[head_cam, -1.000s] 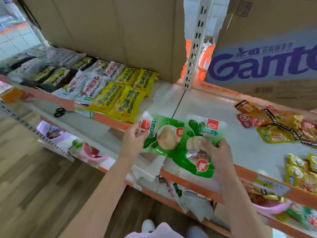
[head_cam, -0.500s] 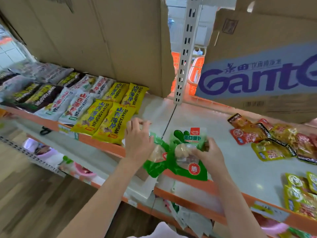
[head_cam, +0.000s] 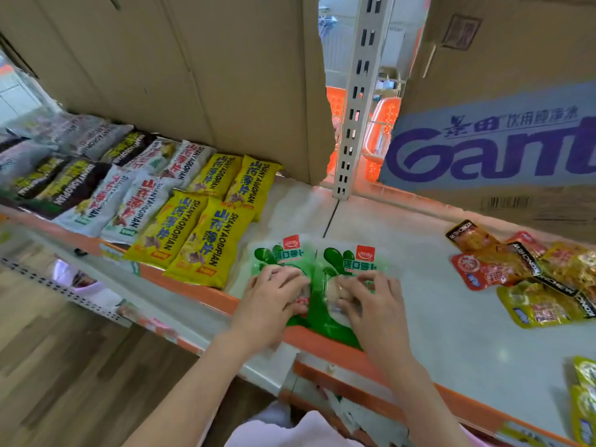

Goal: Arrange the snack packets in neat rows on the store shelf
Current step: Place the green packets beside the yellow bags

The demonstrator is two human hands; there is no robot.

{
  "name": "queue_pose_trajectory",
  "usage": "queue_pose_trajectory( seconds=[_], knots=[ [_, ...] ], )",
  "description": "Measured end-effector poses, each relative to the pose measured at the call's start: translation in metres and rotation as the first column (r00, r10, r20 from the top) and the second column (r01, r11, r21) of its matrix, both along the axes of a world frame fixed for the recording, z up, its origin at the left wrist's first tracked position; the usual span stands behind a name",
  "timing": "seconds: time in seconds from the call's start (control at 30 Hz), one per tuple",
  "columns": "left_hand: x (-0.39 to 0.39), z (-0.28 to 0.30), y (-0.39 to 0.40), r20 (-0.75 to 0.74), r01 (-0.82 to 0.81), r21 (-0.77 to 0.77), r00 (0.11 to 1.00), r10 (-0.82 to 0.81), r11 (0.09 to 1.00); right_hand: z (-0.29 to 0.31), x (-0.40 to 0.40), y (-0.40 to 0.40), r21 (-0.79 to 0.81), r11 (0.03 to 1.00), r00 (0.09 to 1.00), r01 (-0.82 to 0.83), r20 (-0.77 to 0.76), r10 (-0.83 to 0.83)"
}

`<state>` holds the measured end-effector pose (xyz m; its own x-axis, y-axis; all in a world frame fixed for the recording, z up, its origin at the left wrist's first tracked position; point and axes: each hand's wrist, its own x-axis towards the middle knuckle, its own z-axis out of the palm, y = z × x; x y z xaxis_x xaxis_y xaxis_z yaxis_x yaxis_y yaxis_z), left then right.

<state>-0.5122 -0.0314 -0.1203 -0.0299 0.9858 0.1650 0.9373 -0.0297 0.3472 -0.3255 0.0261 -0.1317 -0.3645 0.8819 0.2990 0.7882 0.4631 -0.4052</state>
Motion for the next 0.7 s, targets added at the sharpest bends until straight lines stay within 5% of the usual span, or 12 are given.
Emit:
queue_pose_trajectory(
  seconds=[0.3, 0.7],
  knots=[
    [-0.036, -0.001, 0.067, 0.08, 0.118, -0.122, 0.991, -0.109, 0.985, -0.006, -0.04, 0.038, 0.088, 0.974, 0.976, 0.209, 0.036, -0.213],
    [-0.061, 0.007, 0.13, 0.123, 0.152, -0.103, 0.983, -0.139, 0.983, -0.008, -0.078, 0.083, 0.174, 0.965, 0.97, 0.198, 0.106, -0.218]
  ],
)
